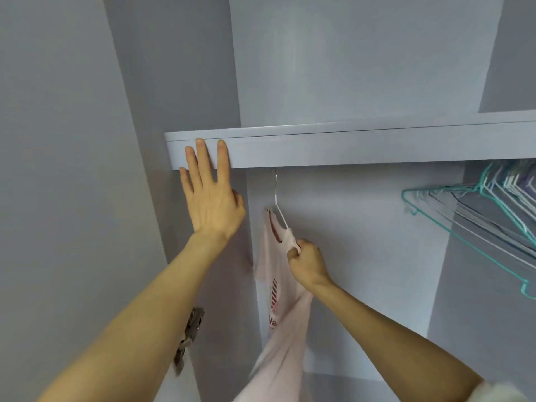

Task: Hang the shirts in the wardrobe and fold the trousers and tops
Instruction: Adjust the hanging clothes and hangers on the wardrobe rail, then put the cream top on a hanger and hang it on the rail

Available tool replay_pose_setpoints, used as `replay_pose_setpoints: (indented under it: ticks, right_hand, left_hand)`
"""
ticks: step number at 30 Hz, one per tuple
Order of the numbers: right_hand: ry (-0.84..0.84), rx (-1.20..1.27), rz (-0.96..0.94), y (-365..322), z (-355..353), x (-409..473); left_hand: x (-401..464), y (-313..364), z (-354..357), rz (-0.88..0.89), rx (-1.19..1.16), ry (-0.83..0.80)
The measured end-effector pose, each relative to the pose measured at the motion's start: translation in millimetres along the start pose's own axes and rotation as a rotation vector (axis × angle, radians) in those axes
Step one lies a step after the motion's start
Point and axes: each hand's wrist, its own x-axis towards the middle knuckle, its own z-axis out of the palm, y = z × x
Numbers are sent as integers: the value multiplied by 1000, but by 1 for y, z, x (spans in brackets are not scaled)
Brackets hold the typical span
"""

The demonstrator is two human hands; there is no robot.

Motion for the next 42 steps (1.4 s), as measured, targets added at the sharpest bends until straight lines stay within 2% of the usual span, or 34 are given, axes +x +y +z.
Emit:
replay_pose_setpoints:
  ticks: [5, 11, 17, 21, 28, 34, 37, 42]
  right_hand:
    - [81, -111, -91, -11, 42, 34]
    - [18, -158, -51, -23, 82, 80]
    - [4, -66, -70, -26, 95, 97]
    - [-97, -64, -73, -36, 98, 99]
    - [-219, 22, -117, -30, 93, 49]
    - [-310, 17, -161, -21, 35, -9]
    - [-314, -35, -271, -16, 5, -42]
    - [-328, -136, -521, -5, -24, -102]
  left_hand:
    - [-3, -12, 17, 44, 28, 55]
    - [-1, -16, 22, 69, 31, 71]
    - [-1, -19, 17, 92, 52, 50]
    - [0, -19, 13, 85, 60, 25]
    - [-8, -14, -1, 42, -18, -69]
    - [-49, -8, -20, -66, -105, -284]
    - [-78, 0, -38, -97, -137, -346]
    - [-148, 17, -86, -195, -94, -334]
